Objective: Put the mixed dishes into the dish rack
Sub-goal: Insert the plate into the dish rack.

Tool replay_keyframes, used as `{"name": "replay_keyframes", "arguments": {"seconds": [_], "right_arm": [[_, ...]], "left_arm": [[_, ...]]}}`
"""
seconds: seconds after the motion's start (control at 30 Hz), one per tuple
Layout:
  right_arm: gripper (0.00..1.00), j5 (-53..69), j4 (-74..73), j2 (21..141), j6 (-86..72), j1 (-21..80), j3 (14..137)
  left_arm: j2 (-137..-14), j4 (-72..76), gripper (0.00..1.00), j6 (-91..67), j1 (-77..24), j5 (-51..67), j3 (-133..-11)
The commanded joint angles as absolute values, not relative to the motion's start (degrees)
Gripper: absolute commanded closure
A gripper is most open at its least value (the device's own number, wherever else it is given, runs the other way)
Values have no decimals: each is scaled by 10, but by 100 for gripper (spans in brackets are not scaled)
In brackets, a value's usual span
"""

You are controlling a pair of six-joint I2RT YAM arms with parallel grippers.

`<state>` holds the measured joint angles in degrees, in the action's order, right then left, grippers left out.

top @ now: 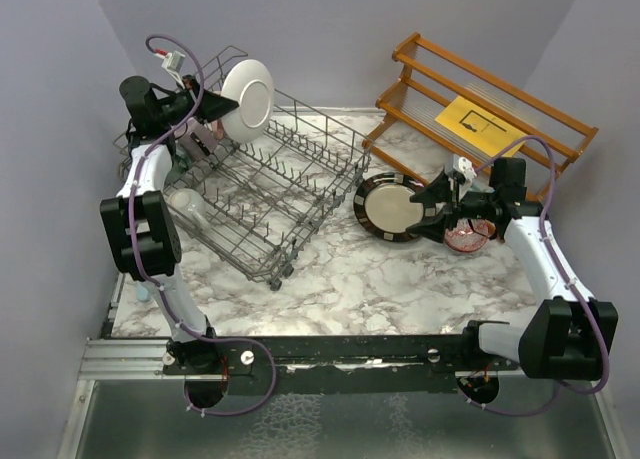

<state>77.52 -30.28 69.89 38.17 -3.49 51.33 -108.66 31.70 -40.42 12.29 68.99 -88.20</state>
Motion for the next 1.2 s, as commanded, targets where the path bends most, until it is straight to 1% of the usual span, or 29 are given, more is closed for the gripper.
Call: {"name": "replay_keyframes", "arguments": {"seconds": [0.0, 0.53, 1.17], "right_arm": [[17, 780, -289, 706, 385, -39, 510], [17, 779, -289, 708, 386, -39, 510], [17, 781, -289, 705, 387, -39, 509]], "left_arm": [[-1093, 249, 100, -319, 132, 701, -930], [-1126, 158, 100, -239, 134, 693, -960], [-1168, 127, 100, -209, 134, 697, -988]]}}
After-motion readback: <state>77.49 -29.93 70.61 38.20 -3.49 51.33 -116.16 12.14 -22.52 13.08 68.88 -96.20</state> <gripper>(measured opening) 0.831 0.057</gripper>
